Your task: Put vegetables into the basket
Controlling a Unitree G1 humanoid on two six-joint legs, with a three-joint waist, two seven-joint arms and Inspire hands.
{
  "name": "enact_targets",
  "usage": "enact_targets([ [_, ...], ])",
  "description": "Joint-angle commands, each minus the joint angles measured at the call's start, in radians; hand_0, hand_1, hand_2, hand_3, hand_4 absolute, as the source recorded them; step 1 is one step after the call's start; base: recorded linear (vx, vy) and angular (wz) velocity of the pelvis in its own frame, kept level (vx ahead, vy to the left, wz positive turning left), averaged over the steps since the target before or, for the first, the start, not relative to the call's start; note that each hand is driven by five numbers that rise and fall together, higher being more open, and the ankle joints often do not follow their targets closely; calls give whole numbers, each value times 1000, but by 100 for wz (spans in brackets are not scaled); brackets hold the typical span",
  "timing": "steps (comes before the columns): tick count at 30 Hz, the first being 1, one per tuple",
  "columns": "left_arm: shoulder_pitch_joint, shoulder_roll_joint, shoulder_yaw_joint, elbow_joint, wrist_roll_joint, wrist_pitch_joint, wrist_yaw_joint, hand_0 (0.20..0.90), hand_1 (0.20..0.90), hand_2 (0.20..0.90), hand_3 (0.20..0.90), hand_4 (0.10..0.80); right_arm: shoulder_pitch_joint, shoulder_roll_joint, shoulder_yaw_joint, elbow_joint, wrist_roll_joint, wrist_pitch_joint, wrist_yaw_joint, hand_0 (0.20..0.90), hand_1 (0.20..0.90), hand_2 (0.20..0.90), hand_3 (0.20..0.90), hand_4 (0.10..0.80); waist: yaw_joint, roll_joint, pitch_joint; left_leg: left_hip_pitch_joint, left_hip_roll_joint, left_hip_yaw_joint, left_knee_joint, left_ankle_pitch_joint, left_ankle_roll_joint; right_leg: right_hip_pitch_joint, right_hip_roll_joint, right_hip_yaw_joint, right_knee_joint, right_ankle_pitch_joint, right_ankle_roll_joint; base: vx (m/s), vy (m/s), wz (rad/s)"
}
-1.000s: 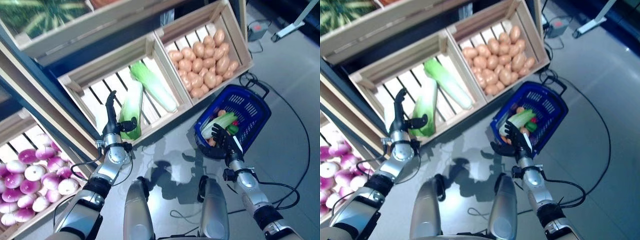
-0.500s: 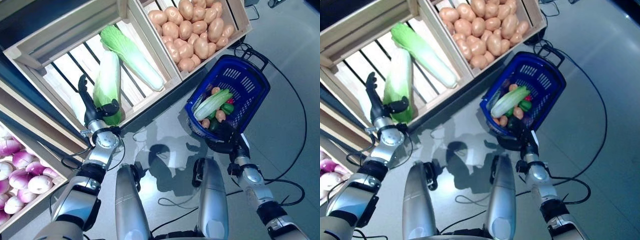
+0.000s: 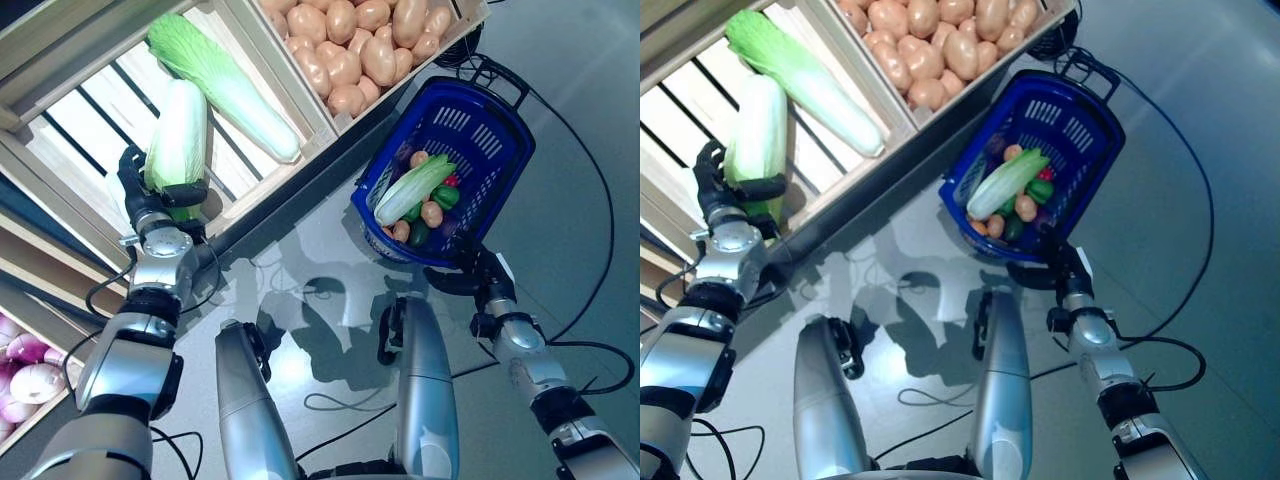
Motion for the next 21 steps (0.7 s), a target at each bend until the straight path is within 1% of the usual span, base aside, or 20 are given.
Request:
enact_targets([
  [1, -64, 33, -63, 82, -93, 65, -162, 900, 900, 900, 900, 800, 3, -36, -78, -52, 52, -39, -4, 900, 900, 900, 900, 800, -31, -2, -44, -10, 15, 34, 65, -132, 45, 31, -42, -2, -41, 6, 19, -6, 32, -3],
  [5, -67, 49, -60, 111, -117, 107, -157, 900, 900, 900, 900, 800, 8, -43, -83, -55, 50, -45, 3, 900, 900, 900, 900, 800, -34, -1, -46, -21, 19, 34, 73, -135, 48, 19, -46, -2, -30, 2, 19, 3, 33, -12],
  [8, -70, 66, -62, 145, -95, 125, -146, 900, 900, 900, 900, 800, 7, -50, -83, -63, 52, -43, -3, 900, 900, 900, 900, 800, -35, -1, -55, -25, 27, 33, 77, -135, 45, 13, -51, -1, -27, 3, 18, 8, 20, 6],
  [9, -70, 68, -61, 147, -97, 126, -146, 681, 681, 681, 681, 654, 7, -51, -83, -64, 53, -43, -4, 900, 900, 900, 900, 800, -36, -1, -56, -26, 28, 33, 78, -135, 44, 12, -51, 0, -26, 3, 18, -1, 14, -18],
  [10, -73, 75, -65, 155, -74, 127, -148, 300, 300, 300, 300, 400, 7, -51, -84, -66, 66, -46, -10, 900, 900, 900, 900, 800, -36, -1, -58, -25, 32, 33, 78, -135, 45, 13, -54, 0, -24, 2, 18, -8, 8, -24],
  [12, -63, 77, -65, 149, -65, 150, -144, 300, 300, 300, 300, 400, 12, -52, -93, -67, 82, -53, -9, 900, 900, 900, 900, 800, -34, 1, -62, -23, 33, 36, 73, -133, 45, 16, -55, -3, -30, 3, 17, -10, 7, 8],
  [14, -54, 77, -63, 147, -41, 152, -126, 300, 300, 300, 300, 400, 16, -52, -102, -71, 84, -61, -10, 900, 900, 900, 900, 800, -31, 2, -65, -15, 32, 38, 65, -130, 46, 25, -58, -5, -37, 4, 17, -2, -1, 22],
  [21, -18, 101, -60, 129, 33, 167, -111, 300, 300, 300, 300, 400, 9, -58, -112, -94, 67, -79, -19, 900, 900, 900, 900, 800, -25, 10, -74, 18, 38, 48, 38, -124, 47, 58, -62, -11, -68, 10, 20, -2, -3, -2],
])
